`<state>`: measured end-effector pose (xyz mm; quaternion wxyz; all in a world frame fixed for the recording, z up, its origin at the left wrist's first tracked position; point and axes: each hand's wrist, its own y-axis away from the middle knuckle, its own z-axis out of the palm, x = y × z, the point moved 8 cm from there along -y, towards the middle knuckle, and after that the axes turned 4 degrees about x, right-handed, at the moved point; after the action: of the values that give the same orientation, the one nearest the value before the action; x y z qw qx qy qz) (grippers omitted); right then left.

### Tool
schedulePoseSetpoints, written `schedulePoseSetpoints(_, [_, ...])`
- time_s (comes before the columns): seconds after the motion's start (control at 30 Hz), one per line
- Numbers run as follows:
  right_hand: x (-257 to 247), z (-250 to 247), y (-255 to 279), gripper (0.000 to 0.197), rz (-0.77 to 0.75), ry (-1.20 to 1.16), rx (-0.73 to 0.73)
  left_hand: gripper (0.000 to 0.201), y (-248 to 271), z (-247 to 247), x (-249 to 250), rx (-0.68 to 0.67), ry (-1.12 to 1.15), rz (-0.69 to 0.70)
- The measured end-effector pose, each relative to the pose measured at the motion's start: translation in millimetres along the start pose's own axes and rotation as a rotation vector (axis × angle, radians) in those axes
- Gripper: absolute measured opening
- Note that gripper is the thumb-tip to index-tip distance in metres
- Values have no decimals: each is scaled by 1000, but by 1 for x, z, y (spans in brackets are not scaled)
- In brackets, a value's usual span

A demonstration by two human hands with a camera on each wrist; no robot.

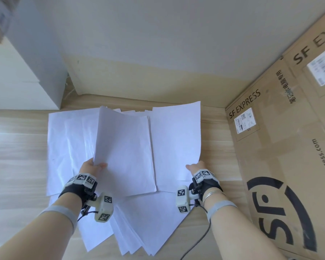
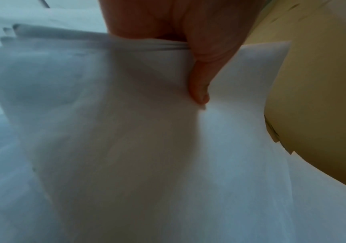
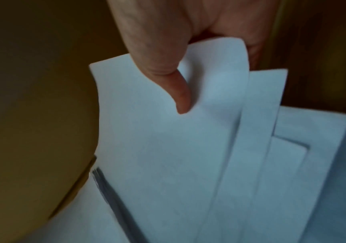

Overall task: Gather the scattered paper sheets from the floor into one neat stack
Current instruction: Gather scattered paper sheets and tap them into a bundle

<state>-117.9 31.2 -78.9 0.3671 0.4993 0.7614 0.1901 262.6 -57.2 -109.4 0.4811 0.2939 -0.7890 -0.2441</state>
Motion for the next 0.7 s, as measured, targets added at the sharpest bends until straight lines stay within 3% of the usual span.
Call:
schedulePoseSetpoints(0.17, [-14, -34, 0, 36, -113, -103, 211, 25, 1, -5, -2, 6, -22, -12])
schedulePoseSetpoints(0.3, [-10, -70, 1, 36, -80, -281, 335, 26, 2, -11, -5, 28, -30, -26])
schedulePoseSetpoints(0.4, [-14, -88, 6, 41, -75, -403, 350, 29, 3, -13, -6, 49, -17, -29])
schedulePoseSetpoints(0.5, [-23, -80, 13, 46, -81, -394, 253, 30, 7, -10, -4, 30, 0, -32])
schedulePoseSetpoints(0.7, [-36, 10, 34, 45, -138, -180, -19, 28, 11, -1, 1, -35, 40, -28])
